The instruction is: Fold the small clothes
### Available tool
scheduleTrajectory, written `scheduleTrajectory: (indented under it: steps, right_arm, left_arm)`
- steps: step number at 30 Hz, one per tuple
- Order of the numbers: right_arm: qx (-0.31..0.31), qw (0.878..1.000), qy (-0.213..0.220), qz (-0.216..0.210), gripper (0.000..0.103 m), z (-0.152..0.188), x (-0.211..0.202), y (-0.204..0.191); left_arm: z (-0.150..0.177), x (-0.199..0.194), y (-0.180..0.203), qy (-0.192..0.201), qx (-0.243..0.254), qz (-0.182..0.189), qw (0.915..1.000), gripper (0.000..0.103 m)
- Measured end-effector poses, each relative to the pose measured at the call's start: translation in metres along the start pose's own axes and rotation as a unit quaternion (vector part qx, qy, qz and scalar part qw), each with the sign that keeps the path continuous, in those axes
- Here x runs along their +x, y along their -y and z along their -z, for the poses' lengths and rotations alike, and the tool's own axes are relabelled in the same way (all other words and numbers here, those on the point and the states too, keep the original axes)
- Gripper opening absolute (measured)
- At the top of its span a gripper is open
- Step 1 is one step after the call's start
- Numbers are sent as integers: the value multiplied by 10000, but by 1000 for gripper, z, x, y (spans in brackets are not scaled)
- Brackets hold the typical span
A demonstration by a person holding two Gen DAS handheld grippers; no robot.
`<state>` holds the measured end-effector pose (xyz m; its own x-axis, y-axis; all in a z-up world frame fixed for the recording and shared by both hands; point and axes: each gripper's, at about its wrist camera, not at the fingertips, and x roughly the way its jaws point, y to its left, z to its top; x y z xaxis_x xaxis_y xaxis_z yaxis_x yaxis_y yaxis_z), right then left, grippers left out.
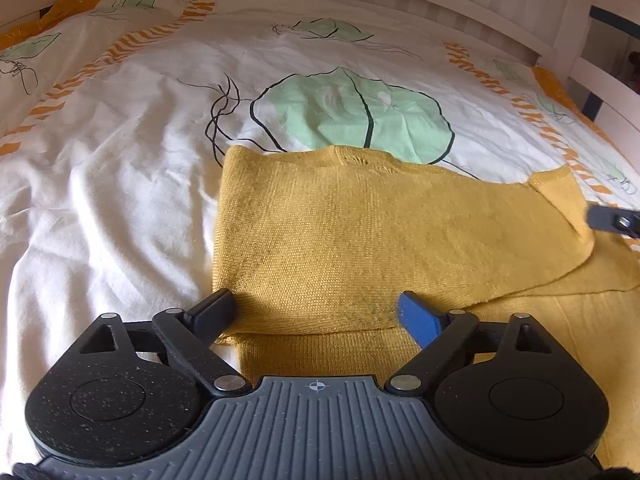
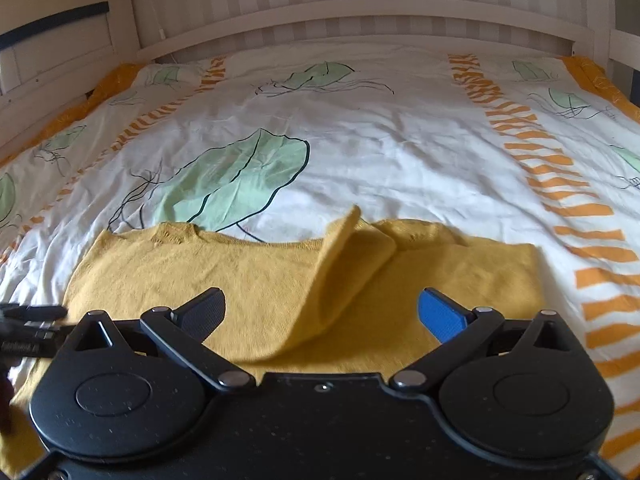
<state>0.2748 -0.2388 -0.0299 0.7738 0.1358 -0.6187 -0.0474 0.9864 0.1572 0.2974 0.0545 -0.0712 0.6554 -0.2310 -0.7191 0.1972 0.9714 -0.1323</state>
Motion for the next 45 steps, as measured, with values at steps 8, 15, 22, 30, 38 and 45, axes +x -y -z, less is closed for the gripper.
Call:
scheduleTrajectory:
  steps: [8,15,22,30,38,45]
  right_arm:
    - [-216,9925,-236,1176,102,4,16,6]
    - [188,9868,-226,1595,102,27,-23,44]
    - [445,9964,-4,720,102,22,-22,48]
    - [1101,9936,-169,-179,102,28,0,67]
    - [1096,9936,-130,-226,56,26,0,64]
    - [881,9957,-166,228,19,22,-17,57]
  left_arm:
    - [-2,1,-1,-57,-68,13,10000,93]
    - [1,2,3,-16,-60,-53,10000,97]
    - [1,1,3,5,-39,-73,10000,98]
    - [2,3,7,18,85,-123,9999,102]
    - [1,3,10,-50,184,-163,9997,102]
    - [-2,-1,14,-132,179,-237,9995,102]
